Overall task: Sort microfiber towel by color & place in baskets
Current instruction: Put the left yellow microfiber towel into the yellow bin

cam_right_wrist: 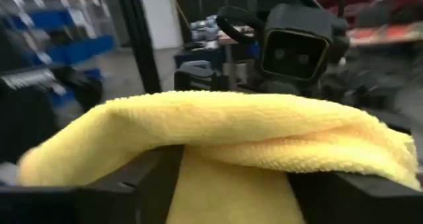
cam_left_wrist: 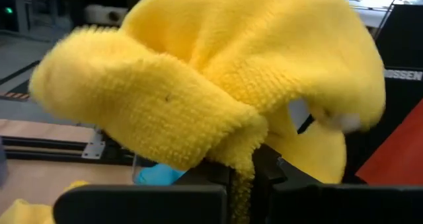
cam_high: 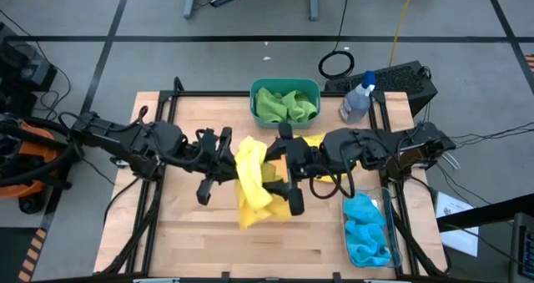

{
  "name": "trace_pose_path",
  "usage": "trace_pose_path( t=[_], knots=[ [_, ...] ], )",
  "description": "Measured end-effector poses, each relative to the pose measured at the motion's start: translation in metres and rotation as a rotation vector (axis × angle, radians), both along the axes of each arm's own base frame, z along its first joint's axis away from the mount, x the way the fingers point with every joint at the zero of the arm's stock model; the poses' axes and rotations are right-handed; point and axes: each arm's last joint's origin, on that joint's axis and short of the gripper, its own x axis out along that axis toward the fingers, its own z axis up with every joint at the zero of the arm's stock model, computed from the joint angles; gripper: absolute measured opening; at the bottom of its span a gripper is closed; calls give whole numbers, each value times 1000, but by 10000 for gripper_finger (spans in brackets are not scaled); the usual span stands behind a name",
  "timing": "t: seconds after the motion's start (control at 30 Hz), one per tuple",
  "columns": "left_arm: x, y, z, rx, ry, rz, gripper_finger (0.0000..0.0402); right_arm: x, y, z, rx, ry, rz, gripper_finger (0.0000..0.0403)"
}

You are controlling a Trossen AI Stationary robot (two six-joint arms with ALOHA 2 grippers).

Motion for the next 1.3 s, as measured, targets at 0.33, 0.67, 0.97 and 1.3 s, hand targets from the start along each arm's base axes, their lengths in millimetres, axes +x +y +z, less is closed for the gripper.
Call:
trace_pose_path(
  t=[0.33, 0.67, 0.97, 1.3],
  knots=[
    [7, 17, -1, 79, -17, 65, 18, 1, -10, 0, -75, -3, -215, 326],
    [10, 35, 2, 73, -45, 19, 18, 1, -7, -5, -167, 34, -133, 317],
    [7, 46, 1, -63, 25, -111, 18, -4, 6, -9, -204, 71, -83, 314],
    [6, 48, 7, -86, -30, -97, 18, -12, 21, -22, -214, 195, -103, 313]
  ],
)
